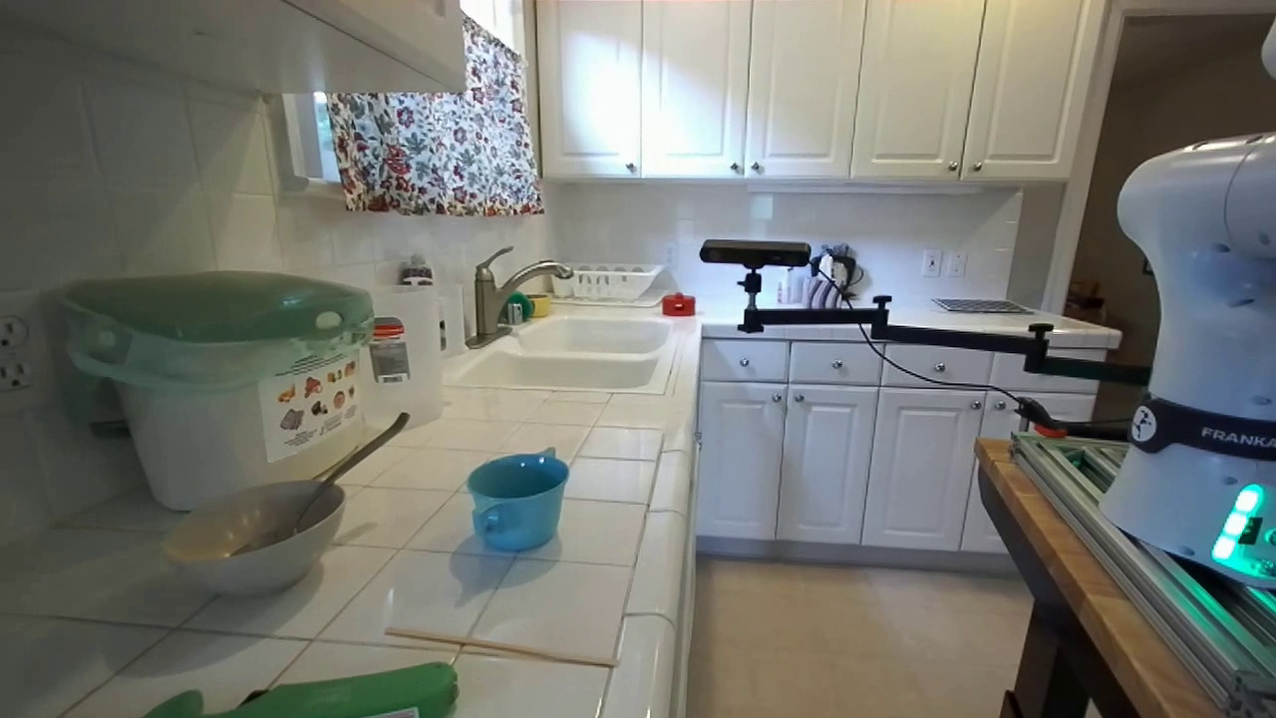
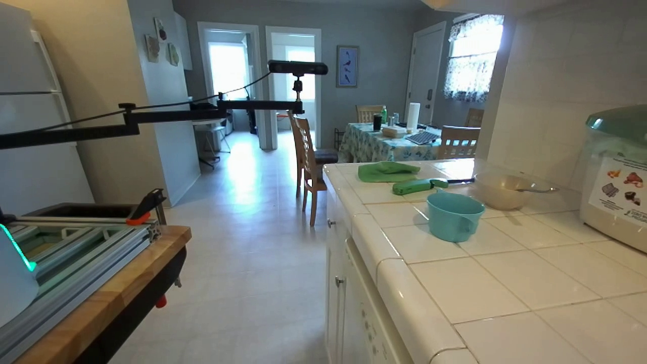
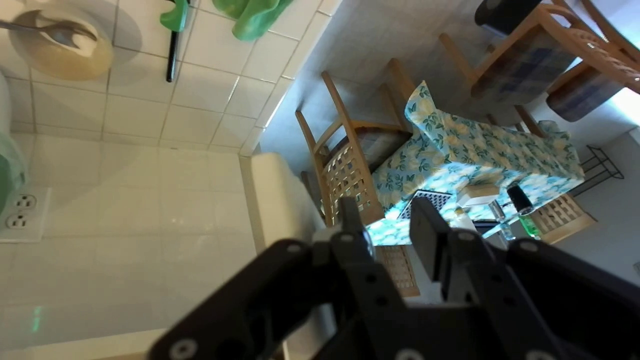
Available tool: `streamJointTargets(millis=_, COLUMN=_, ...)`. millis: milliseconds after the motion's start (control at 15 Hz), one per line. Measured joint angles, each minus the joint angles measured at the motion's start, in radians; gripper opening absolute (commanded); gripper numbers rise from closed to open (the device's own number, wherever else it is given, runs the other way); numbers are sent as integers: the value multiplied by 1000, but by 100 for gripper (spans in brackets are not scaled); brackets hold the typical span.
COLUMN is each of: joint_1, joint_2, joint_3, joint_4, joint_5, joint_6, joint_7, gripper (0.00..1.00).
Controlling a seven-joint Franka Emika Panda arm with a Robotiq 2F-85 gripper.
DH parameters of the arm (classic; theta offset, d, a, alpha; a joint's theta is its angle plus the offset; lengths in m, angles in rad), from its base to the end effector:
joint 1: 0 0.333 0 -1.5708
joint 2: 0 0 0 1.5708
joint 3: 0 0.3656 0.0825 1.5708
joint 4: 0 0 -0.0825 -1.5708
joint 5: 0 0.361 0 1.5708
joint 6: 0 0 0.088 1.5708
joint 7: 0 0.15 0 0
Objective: Open the cabinet's left door
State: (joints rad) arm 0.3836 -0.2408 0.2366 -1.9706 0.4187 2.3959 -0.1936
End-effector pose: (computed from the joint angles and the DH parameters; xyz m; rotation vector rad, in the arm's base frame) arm 0.4114 0.3311 0.6669 -2.4635 -0.7818 -0.7736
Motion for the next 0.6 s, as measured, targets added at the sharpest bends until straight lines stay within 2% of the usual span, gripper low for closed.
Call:
streamJointTargets(millis=333, joint_1=5, joint_2=19, joint_3=-2, joint_4=29, joint_5=15, joint_6=-26, joint_7=-21, gripper=98)
streamJointTargets(millis=600, joint_1=5, joint_2=22, joint_3=-24, joint_4=35, joint_5=94, joint_6=-46, joint_7=-95, gripper=100)
